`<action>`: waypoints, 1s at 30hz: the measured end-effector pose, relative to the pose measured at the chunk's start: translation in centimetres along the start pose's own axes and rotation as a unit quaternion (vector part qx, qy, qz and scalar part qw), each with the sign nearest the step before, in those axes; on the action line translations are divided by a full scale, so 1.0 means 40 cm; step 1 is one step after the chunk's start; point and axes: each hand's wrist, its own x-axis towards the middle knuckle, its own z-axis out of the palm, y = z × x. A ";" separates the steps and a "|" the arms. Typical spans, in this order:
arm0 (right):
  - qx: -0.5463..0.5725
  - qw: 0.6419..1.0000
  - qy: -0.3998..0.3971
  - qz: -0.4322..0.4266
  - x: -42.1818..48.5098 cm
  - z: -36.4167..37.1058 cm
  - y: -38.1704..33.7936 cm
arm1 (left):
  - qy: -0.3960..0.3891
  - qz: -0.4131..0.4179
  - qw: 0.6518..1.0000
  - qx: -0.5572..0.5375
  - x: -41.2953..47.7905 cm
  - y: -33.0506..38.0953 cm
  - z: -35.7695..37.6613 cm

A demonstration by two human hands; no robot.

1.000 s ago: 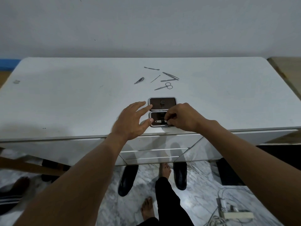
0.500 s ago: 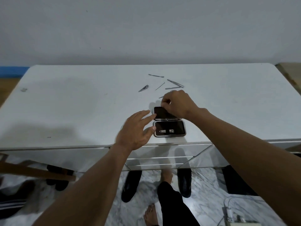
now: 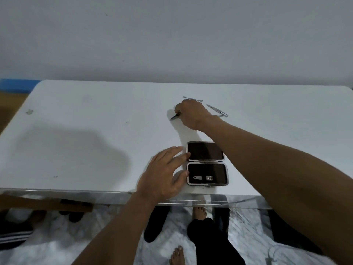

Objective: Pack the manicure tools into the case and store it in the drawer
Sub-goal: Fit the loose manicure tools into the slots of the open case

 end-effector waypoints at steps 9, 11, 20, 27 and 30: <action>-0.050 0.998 -0.025 -0.020 0.034 -0.026 0.007 | -0.001 -0.003 1.000 0.003 0.000 0.005 -0.004; -0.033 0.999 -0.021 -0.008 0.030 -0.025 0.005 | -0.002 -0.007 1.000 0.006 -0.001 0.007 -0.004; 0.163 0.978 0.109 0.068 -0.095 -0.070 -0.001 | -0.003 -0.008 1.000 0.013 -0.007 0.004 0.004; 0.222 0.958 0.151 0.103 -0.272 -0.072 0.020 | -0.014 -0.010 1.000 0.025 -0.009 0.005 0.005; 0.217 0.957 0.152 0.117 -0.346 -0.062 0.024 | -0.014 -0.012 0.999 0.029 -0.009 0.004 0.007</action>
